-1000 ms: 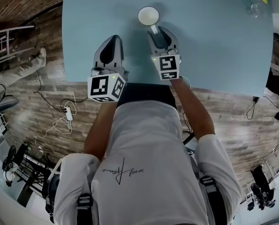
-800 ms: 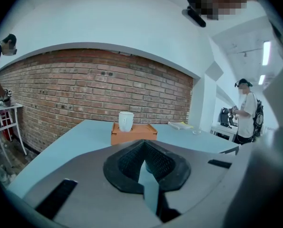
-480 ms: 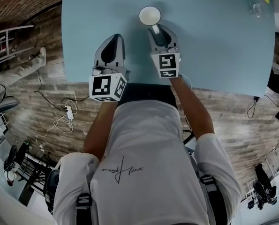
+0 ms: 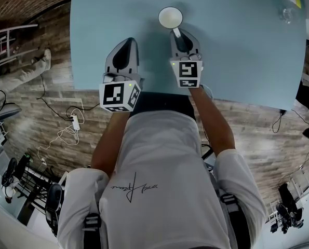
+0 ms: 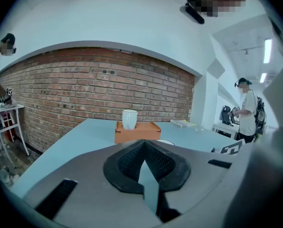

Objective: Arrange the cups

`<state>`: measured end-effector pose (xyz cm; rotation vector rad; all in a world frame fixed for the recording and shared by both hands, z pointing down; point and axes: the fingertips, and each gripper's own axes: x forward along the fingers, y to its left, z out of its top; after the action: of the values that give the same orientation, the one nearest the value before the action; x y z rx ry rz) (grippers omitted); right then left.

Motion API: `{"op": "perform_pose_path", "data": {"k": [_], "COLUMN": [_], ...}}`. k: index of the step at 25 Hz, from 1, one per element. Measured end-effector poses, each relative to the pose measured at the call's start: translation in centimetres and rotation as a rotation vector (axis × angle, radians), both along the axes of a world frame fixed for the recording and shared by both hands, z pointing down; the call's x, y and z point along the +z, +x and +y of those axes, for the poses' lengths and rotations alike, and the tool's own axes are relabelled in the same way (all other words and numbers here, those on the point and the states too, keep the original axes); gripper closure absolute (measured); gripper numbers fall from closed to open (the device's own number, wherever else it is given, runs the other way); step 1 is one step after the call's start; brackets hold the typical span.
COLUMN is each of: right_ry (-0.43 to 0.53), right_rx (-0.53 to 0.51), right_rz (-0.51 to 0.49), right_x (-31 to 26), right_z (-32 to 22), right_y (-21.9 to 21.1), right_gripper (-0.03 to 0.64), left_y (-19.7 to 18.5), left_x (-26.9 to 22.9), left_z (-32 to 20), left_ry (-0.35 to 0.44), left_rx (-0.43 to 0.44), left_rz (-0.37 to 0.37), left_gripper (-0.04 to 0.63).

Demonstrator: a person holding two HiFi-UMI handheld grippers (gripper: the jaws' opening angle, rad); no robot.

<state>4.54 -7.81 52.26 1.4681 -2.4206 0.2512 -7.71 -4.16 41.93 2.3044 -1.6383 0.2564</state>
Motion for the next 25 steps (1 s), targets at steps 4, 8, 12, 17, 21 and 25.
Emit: {"op": "perform_pose_path", "data": {"k": [4, 8, 12, 17, 21, 25], "right_ry": [0.003, 0.001, -0.012, -0.016, -0.017, -0.016], "right_rx": [-0.009, -0.008, -0.012, -0.006, -0.001, 0.001], "right_rz": [0.000, -0.001, -0.004, -0.015, -0.030, -0.043], "right_x": [-0.7, -0.9, -1.1, -1.7, -2.4, -3.1], "right_z": [0.1, 0.1, 0.3, 0.5, 0.2, -0.1], "right_y": [0.3, 0.5, 1.0, 1.6, 1.8, 2.4], "right_gripper": [0.552, 0.554, 0.555, 0.557, 0.557, 0.557], "left_y": [-0.4, -0.5, -0.2, 0.1, 0.2, 0.6], "left_x": [-0.3, 0.0, -0.2, -0.4, -0.6, -0.9], "left_z": [0.0, -0.2, -0.3, -0.5, -0.9, -1.3], "left_ry": [0.001, -0.002, 0.002, 0.006, 0.011, 0.020], "left_rx": [-0.011, -0.017, -0.019, -0.020, -0.024, -0.026], "left_rz": [0.009, 0.024, 0.036, 0.052, 0.060, 0.073], "left_gripper": [0.586, 0.586, 0.586, 0.586, 0.586, 0.586]}}
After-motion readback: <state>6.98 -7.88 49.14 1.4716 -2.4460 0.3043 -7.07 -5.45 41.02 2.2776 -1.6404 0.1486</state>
